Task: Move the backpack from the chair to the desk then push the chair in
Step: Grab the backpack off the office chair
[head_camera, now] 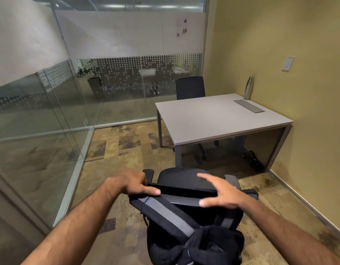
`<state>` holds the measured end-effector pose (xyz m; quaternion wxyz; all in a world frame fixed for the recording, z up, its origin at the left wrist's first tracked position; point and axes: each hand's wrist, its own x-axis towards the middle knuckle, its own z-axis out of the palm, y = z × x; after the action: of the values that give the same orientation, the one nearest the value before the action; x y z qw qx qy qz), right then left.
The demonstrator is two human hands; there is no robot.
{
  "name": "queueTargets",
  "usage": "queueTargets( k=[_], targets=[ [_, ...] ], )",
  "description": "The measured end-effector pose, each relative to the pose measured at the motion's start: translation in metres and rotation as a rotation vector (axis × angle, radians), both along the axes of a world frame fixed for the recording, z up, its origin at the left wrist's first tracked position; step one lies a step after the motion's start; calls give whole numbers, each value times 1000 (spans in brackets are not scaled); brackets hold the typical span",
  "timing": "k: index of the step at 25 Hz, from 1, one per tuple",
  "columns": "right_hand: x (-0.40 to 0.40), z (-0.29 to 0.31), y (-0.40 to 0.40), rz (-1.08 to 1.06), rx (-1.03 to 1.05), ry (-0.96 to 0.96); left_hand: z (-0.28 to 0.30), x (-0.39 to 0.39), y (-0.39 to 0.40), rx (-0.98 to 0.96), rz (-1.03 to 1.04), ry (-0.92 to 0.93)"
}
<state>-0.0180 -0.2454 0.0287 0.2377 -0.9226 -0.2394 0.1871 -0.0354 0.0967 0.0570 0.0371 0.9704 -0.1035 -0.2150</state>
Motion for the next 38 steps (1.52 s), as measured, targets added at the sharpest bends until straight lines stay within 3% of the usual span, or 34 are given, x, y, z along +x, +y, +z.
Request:
queueTargets(
  k=[1,3,5,10,16,23,27,32,35,38],
  targets=[
    [4,-2,-7,-181,60,-72,1,-3,-2,10,-24,2],
    [11,-7,-24,-537,-178,-174,0,-9,-5,13,-66,-22],
    [11,-12,-37,-652,-320,-5,0,-16,-8,-12,-91,-33],
    [13,-13,-42,-649,-282,112,-3,-29,-21,-147,-100,71],
    [10,-7,-52,-738,-229,109,-8,-36,-85,-231,-279,23],
    [-13,-25,-98,-1064,427,207,0,-33,-152,-199,-419,42],
    [-22,-26,-127,-1181,609,341,-4,-36,-168,-200,-455,58],
    [-32,-14,-146,-1154,617,524,-17,-43,-204,-230,-539,132],
    [-34,-4,-148,-1109,546,439,-25,-42,-225,-259,-589,178],
    [-33,5,-147,-963,369,222,-31,-37,-249,-226,-654,215]
  ],
)
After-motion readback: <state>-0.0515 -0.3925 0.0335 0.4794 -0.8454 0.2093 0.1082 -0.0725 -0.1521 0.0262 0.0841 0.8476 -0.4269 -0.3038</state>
